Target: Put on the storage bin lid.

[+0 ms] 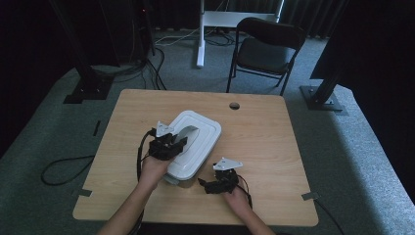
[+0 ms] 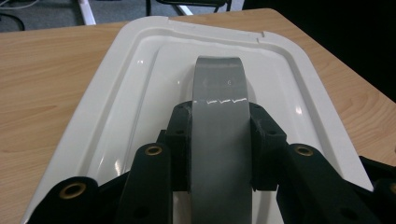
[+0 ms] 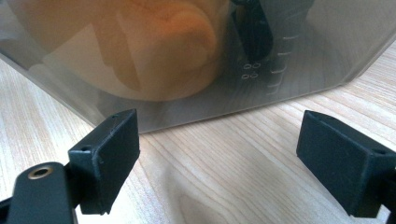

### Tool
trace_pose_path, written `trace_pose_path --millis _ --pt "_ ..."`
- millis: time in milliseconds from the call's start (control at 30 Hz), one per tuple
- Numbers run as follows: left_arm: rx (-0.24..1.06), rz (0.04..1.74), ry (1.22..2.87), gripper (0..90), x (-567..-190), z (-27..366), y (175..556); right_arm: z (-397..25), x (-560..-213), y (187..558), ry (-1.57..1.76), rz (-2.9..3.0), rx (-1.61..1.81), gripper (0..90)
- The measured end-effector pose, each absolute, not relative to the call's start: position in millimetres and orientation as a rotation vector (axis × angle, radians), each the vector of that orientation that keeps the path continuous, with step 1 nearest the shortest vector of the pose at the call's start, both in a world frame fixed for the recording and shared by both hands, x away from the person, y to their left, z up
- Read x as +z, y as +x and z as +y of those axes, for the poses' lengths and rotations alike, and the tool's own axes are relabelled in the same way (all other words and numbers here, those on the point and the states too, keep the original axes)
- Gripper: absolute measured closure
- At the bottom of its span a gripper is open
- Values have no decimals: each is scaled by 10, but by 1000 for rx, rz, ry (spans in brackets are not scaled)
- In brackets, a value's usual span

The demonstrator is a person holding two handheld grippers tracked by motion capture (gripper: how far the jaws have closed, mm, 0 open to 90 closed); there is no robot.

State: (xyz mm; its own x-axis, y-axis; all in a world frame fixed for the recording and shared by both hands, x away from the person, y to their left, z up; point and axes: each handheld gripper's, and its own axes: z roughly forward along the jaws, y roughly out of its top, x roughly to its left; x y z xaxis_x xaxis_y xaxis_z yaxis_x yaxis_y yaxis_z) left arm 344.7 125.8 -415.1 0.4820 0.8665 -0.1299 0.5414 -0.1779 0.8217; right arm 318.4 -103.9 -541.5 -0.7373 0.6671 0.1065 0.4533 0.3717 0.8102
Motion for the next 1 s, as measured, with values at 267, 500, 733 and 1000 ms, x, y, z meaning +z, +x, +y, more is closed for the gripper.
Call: trace_pose_path --millis 267,500,733,1000 --pt "479 1189 1858 671 -4168 1248 3441 -1036 -5417 3183 996 2396 1294 126" --pt "493 1179 1879 671 -4192 1198 3421 -1036 -5416 3182 996 2394 1294 126" --pt "475 1170 1875 670 -4194 1219 3428 -1034 -5418 3183 994 2396 1291 126" --pt "456 1152 1838 604 -4173 1309 3402 -1042 -5415 3183 998 2393 1294 126"
